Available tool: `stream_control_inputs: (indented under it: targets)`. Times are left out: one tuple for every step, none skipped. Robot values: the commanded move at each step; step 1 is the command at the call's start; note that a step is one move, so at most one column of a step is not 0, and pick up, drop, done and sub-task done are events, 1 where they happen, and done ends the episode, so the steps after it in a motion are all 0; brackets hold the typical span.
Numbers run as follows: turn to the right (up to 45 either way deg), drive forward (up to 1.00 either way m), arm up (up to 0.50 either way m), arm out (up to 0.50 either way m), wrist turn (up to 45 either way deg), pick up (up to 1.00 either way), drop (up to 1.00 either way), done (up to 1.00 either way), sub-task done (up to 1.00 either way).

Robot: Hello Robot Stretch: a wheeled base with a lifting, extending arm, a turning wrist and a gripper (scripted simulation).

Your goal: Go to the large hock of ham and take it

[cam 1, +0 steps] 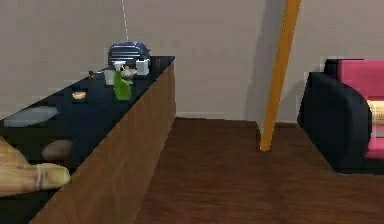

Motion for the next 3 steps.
stream_control_inputs:
  targets:
    - [-45.0, 0.00, 0.00, 0.00, 0.0, 0.00, 0.00, 0.00, 0.00]
    - [-45.0, 0.00, 0.00, 0.00, 0.0, 0.00, 0.00, 0.00, 0.00]
    - [-36.0, 0.00, 0.00, 0.00, 0.0, 0.00, 0.00, 0.00, 0.00]
